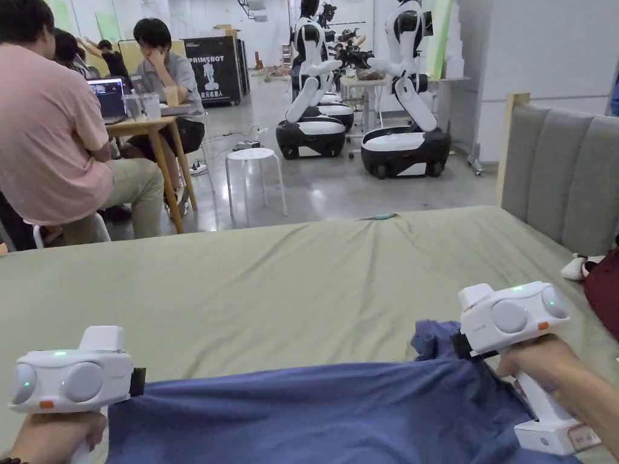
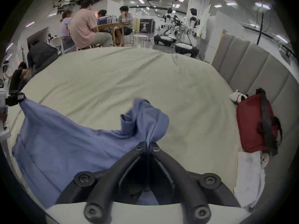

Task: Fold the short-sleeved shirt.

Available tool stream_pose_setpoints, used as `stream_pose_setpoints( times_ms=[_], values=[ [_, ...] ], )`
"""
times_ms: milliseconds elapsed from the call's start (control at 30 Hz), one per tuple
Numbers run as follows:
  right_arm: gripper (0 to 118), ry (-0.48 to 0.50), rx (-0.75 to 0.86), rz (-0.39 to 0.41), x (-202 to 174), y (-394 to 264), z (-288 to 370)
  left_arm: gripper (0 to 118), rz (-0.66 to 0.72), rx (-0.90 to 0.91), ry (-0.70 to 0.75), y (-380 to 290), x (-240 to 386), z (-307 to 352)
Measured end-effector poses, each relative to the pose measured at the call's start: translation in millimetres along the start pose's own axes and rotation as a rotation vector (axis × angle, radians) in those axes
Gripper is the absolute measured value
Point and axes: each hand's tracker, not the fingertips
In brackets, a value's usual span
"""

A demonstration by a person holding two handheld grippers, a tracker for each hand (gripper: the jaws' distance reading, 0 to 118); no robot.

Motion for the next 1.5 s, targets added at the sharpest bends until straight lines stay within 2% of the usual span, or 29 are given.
stream_pose_setpoints(
  times_ms=[267,500,567,767,867,900,933,967,1000,1033,1067,1100,1133,1167,1200,1233,1267,1300,1333,1367,1400,1433,1500],
  values=[
    [2,0.049,0.097,0.001,-3.0,-56.7,112.4,3,0.083,0.084,-0.03,-30.9,-23.9,119.9],
    [3,0.054,0.185,0.038,-17.9,-149.6,196.2,3,-0.008,0.092,-0.027,-112.1,-13.1,182.9],
    [3,0.064,0.165,0.046,-18.7,-180.0,197.3,3,-0.019,0.068,-0.036,-137.3,-9.9,182.9],
    [3,0.097,-0.14,0.008,-17.6,-255.3,128.8,3,0.009,-0.128,-0.064,-206.3,1.5,140.3],
    [4,0.115,-0.05,-0.016,-14.5,-259.8,116.7,3,0.009,-0.147,-0.066,-226.4,-0.1,116.2],
    [6,0.118,-0.087,-0.063,-11.4,-252.8,121.1,4,0.01,-0.089,-0.056,-225.7,0.0,118.0],
    [10,0.113,-0.092,-0.058,-10.1,-247.2,124.2,5,0.017,-0.111,-0.058,-220.0,-1.3,120.0],
    [26,0.117,-0.092,-0.043,-11.1,-244.0,127.2,13,0.033,-0.121,-0.056,-214.9,-3.5,120.4],
    [49,0.111,-0.09,0.009,-14.1,-239.8,131.9,30,0.049,-0.122,-0.061,-210.4,-8.9,120.7],
    [80,0.082,-0.085,0.053,-18.7,-235.7,137.7,63,0.058,-0.103,-0.064,-205.9,-11.5,123.8],
    [115,0.048,-0.082,0.081,-21.5,-232.0,143.1,110,0.064,-0.072,-0.058,-202.3,-13.0,126.5],
    [118,0.022,-0.072,0.107,-26.1,-229.3,149.9,118,0.059,-0.043,-0.047,-199.3,-11.7,134.2],
    [114,0.025,-0.023,0.12,-30.2,-228.1,159.5,108,0.069,0.004,-0.054,-197.1,-7.9,146.9],
    [112,0.046,0.034,0.137,-33.8,-224.3,167.2,106,0.054,0.039,-0.047,-190.5,-7.1,153.4],
    [113,0.058,0.053,0.111,-36.1,-225.4,177.9,110,0.071,0.045,-0.08,-186.2,-7.5,159.3],
    [111,0.064,0.043,0.089,-39.4,-222.8,184.1,108,0.083,0.031,-0.087,-181.8,-7.3,163.3],
    [96,0.068,0.052,0.077,-43.0,-220.5,189.9,88,0.092,0.022,-0.086,-179.6,-1.1,187.3],
    [71,0.078,0.093,0.058,-46.2,-215.5,200.0,59,0.096,0.018,-0.089,-175.7,1.1,197.2],
    [35,0.08,0.141,0.044,-49.4,-211.0,210.0,19,0.093,0.032,-0.101,-173.3,2.9,206.6],
    [22,0.08,0.171,0.042,-53.4,-208.8,215.0,7,0.085,0.056,-0.1,-171.5,5.0,213.0],
    [11,0.075,0.195,0.048,-58.6,-206.2,218.9,0,0.081,0.072,-0.088,-169.2,7.9,218.9],
    [1,0.072,0.197,0.05,-63.5,-202.7,223.7,0,0.089,0.088,-0.061,-167.3,9.1,223.7],
    [0,0.086,0.219,0.039,-72.2,-196.1,233.9,0,0.138,0.077,-0.094,-163.4,6.3,230.7]
  ],
)
